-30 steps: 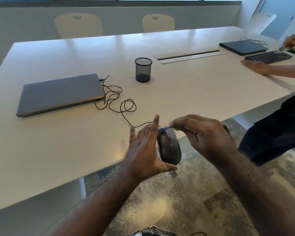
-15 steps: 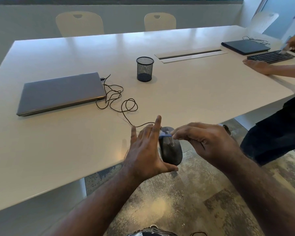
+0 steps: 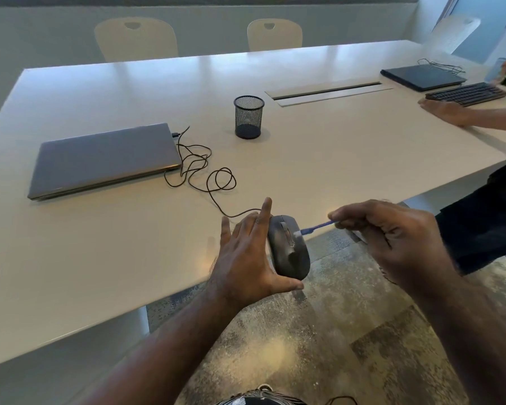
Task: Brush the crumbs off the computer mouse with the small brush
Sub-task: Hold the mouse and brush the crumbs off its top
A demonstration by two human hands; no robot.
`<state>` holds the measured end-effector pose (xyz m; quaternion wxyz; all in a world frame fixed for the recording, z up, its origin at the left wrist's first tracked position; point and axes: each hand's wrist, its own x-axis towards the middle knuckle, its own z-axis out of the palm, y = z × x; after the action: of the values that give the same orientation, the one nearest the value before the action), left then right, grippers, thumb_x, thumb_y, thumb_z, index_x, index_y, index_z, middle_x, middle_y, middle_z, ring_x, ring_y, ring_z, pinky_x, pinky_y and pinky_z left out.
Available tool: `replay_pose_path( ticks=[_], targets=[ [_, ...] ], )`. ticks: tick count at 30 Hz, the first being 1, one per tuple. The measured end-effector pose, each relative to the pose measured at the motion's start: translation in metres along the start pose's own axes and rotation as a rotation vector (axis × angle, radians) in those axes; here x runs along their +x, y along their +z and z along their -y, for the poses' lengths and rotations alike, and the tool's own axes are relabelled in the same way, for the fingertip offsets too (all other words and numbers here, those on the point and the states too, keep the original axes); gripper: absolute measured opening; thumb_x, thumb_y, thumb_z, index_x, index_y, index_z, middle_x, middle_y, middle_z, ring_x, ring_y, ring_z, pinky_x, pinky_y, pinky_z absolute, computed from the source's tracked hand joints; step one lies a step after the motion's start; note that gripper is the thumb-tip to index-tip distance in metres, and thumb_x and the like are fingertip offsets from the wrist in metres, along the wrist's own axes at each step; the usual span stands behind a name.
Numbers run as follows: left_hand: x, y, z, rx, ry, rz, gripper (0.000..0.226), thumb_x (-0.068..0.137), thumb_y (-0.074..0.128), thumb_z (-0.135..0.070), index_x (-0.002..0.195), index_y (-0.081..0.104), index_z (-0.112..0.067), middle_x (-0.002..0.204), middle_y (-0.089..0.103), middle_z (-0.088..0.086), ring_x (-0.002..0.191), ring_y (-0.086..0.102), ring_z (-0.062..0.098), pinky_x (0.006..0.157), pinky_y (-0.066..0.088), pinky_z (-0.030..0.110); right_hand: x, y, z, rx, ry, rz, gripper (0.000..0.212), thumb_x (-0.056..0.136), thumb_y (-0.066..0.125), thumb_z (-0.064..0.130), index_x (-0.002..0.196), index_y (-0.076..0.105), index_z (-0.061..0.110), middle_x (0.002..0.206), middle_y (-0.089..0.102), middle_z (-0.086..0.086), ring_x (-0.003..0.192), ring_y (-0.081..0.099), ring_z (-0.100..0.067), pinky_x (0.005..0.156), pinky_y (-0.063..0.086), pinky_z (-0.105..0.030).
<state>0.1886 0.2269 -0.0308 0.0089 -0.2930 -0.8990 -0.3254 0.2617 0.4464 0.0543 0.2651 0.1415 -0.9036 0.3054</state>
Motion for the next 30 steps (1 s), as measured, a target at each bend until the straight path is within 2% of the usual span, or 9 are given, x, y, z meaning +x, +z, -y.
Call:
replay_pose_path(
  ticks=[7,14,18,20,26,28,30],
  targets=[
    [-0.0007,0.0024,0.0018,0.033,-0.004,0.005,0.148,0.051,0.073,-0.080,0.151,-0.023,-0.031,0.156,0.027,-0.001,0.147,0.015,0.012,0.120,-0.007,0.054,-0.0064,0.0035,0.0015,-0.026,-0.031,0.169,0.027,0.085,0.067,-0.002,0.102,0.074,0.017,0.093,0.072,0.010,0.086,0.068,0.000,0.073,0.059,-0.028],
    [-0.0017,0.0034,-0.0018,0.027,0.004,0.014,0.145,0.052,0.072,-0.081,0.151,-0.022,-0.032,0.156,0.027,-0.002,0.147,0.015,0.012,0.119,-0.008,0.054,0.0003,0.0027,0.0043,-0.045,-0.051,0.024,0.023,0.087,0.066,-0.004,0.101,0.074,0.012,0.093,0.074,0.002,0.087,0.070,-0.006,0.074,0.059,-0.031],
    [0.0011,0.0002,-0.0008,0.020,-0.011,0.001,0.145,0.051,0.071,-0.082,0.150,-0.023,-0.033,0.157,0.026,-0.002,0.147,0.016,0.012,0.119,-0.006,0.055,-0.0018,0.0052,0.0049,-0.047,-0.073,0.125,0.020,0.088,0.065,0.003,0.102,0.074,0.014,0.095,0.073,0.006,0.087,0.069,-0.004,0.074,0.058,-0.029],
    [0.0005,0.0001,0.0012,0.032,-0.019,0.003,0.146,0.051,0.071,-0.082,0.150,-0.023,-0.032,0.156,0.027,-0.001,0.147,0.016,0.013,0.119,-0.007,0.054,-0.0021,0.0029,0.0049,-0.043,-0.075,0.164,0.023,0.086,0.068,0.000,0.101,0.074,0.016,0.094,0.072,0.008,0.086,0.068,-0.002,0.074,0.058,-0.027],
    [0.0005,0.0025,0.0005,0.023,-0.030,-0.004,0.146,0.050,0.072,-0.081,0.150,-0.022,-0.033,0.156,0.028,-0.002,0.146,0.017,0.012,0.120,-0.006,0.055,-0.0017,-0.0003,0.0033,-0.023,-0.088,0.047,0.020,0.089,0.063,0.002,0.101,0.073,0.014,0.093,0.074,0.003,0.086,0.071,-0.008,0.070,0.059,-0.033],
    [0.0020,0.0012,-0.0003,0.014,-0.036,-0.020,0.146,0.050,0.072,-0.082,0.151,-0.021,-0.032,0.155,0.028,-0.002,0.146,0.017,0.012,0.120,-0.006,0.055,-0.0048,0.0032,0.0034,-0.002,-0.096,0.059,0.019,0.090,0.061,0.007,0.102,0.073,0.015,0.095,0.074,0.003,0.088,0.071,-0.009,0.070,0.059,-0.034],
    [0.0037,-0.0011,0.0003,0.000,-0.057,-0.036,0.146,0.049,0.072,-0.082,0.152,-0.018,-0.030,0.154,0.030,-0.002,0.145,0.019,0.012,0.120,-0.006,0.054,-0.0086,0.0055,0.0041,-0.003,-0.112,0.110,0.017,0.090,0.061,0.013,0.102,0.073,0.015,0.096,0.073,0.006,0.089,0.070,-0.005,0.071,0.058,-0.030]
  ],
)
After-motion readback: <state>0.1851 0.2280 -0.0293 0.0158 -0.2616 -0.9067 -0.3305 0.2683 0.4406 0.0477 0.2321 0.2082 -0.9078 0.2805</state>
